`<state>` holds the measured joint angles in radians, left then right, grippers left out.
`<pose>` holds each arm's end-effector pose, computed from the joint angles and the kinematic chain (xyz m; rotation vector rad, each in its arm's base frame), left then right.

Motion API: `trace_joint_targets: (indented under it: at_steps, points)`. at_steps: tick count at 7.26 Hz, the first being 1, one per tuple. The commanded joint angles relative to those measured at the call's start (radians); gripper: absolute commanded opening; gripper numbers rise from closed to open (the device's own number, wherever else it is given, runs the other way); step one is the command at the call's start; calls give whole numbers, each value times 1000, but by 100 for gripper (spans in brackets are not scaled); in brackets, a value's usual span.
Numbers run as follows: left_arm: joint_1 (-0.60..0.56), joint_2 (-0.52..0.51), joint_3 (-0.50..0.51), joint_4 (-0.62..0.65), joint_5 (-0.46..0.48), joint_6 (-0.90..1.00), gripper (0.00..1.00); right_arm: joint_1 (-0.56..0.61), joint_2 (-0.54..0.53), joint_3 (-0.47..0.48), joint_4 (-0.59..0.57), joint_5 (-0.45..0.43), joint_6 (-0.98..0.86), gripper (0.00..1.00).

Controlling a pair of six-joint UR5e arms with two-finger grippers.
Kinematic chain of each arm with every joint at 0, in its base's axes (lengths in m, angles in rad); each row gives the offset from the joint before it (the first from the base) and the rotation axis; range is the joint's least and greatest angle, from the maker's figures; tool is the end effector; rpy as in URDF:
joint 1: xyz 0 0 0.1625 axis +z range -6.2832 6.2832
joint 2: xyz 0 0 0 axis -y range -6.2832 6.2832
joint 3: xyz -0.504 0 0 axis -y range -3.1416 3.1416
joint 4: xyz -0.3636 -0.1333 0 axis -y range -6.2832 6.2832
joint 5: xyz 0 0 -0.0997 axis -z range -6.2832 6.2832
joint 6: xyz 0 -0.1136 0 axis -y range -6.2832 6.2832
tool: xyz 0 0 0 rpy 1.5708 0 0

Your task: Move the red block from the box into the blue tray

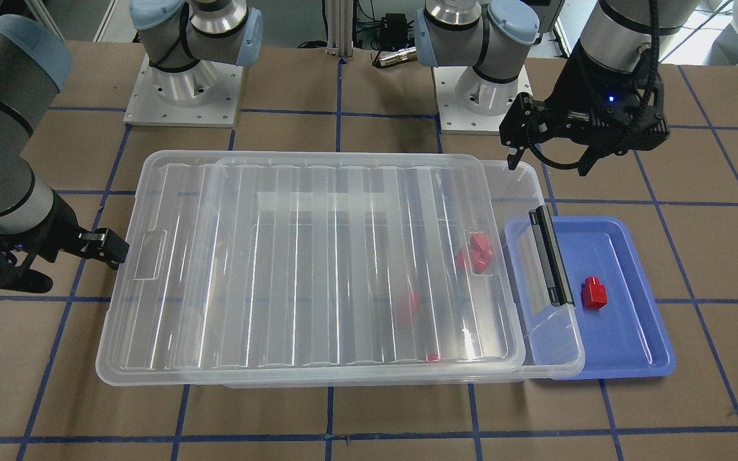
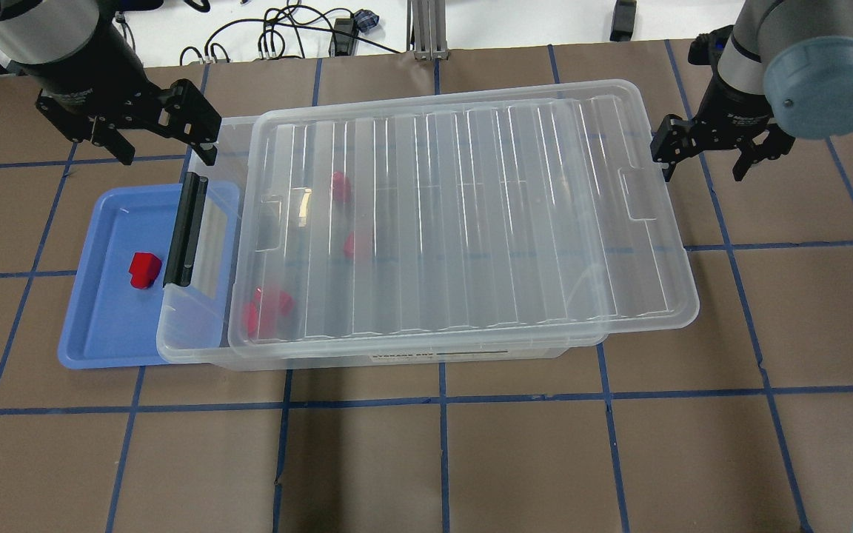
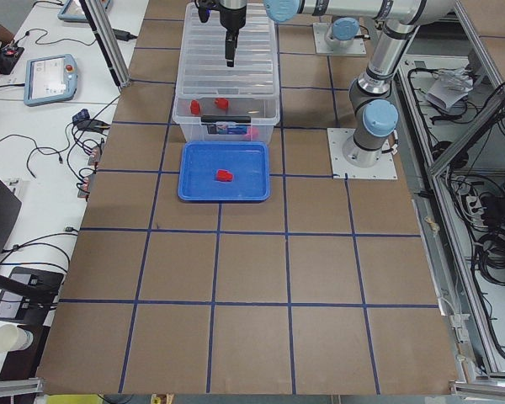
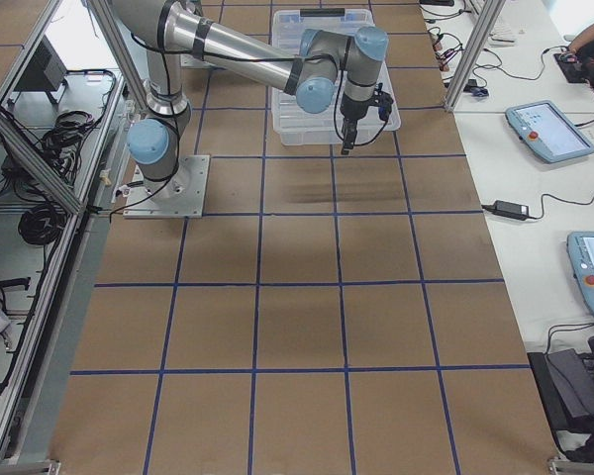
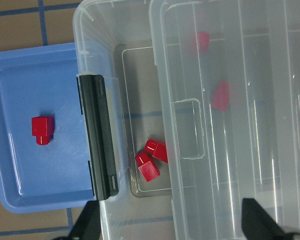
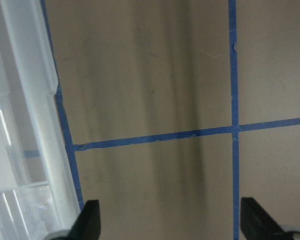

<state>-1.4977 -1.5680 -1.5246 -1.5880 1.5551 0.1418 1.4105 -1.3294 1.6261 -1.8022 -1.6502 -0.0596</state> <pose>-0.1008 -0.4736 0.5739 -0.1079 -3.1271 0.0521 0.0333 -0.5730 0.4261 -0.1504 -3.0641 -0.1130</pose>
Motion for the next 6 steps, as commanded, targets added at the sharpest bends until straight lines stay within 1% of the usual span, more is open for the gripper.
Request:
trace_joint_targets:
  at_steps: [1,2,3,4,6]
  points:
    - [16,22,-9,-89,5,-10,100,54,2,0,-2,1,62,100]
    - [8,-1,0,-120,-1,-13,100,68,2,0,-3,1,79,100]
    - [5,-18,-2,-90,0,-2,100,79,2,0,-3,1,81,100]
    - [2,-7,-14,-52,3,2,100,90,2,0,-3,1,93,100]
    - [1,3,-12,-52,5,-10,100,97,2,0,-3,3,103,100]
